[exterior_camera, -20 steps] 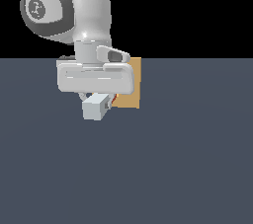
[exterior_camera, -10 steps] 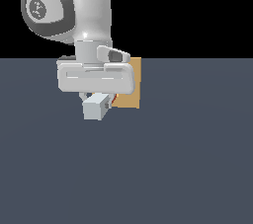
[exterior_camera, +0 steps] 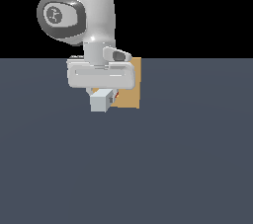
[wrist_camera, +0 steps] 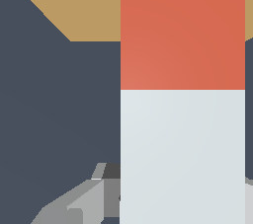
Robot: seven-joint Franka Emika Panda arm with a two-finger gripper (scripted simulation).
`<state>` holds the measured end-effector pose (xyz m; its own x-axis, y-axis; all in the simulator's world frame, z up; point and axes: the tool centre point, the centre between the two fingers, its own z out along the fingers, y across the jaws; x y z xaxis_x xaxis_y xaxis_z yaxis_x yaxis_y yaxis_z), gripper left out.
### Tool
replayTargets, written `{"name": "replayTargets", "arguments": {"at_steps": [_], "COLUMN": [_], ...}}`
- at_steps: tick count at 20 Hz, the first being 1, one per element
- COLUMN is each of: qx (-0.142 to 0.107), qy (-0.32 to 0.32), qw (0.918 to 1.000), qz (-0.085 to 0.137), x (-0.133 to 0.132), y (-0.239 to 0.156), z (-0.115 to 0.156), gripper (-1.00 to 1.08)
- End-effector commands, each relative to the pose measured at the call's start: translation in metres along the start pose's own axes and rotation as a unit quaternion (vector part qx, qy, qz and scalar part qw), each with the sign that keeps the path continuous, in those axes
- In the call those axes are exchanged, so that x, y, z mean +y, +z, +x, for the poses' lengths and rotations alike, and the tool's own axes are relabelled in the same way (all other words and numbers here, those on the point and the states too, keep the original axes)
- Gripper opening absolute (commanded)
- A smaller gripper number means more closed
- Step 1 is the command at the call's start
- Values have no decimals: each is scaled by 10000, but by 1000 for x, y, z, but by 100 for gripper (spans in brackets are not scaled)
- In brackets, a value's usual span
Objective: Insert the peg into the horizontal hole in a box.
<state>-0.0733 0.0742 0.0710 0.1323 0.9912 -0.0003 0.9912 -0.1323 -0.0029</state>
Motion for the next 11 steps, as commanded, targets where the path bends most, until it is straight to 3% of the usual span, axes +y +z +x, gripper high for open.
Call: {"name": "replayTargets", "arguments": {"at_steps": [1,6,11], "qx": [7,9,9], "qy": [-6,-6,-6], "qw": [10000,10000,10000], "qz": [-20,-26,-29], "x": [1,1,2], "y": [-2,-2,-3], "z": [21,49,59], "gripper": [-100,-100,-100]}}
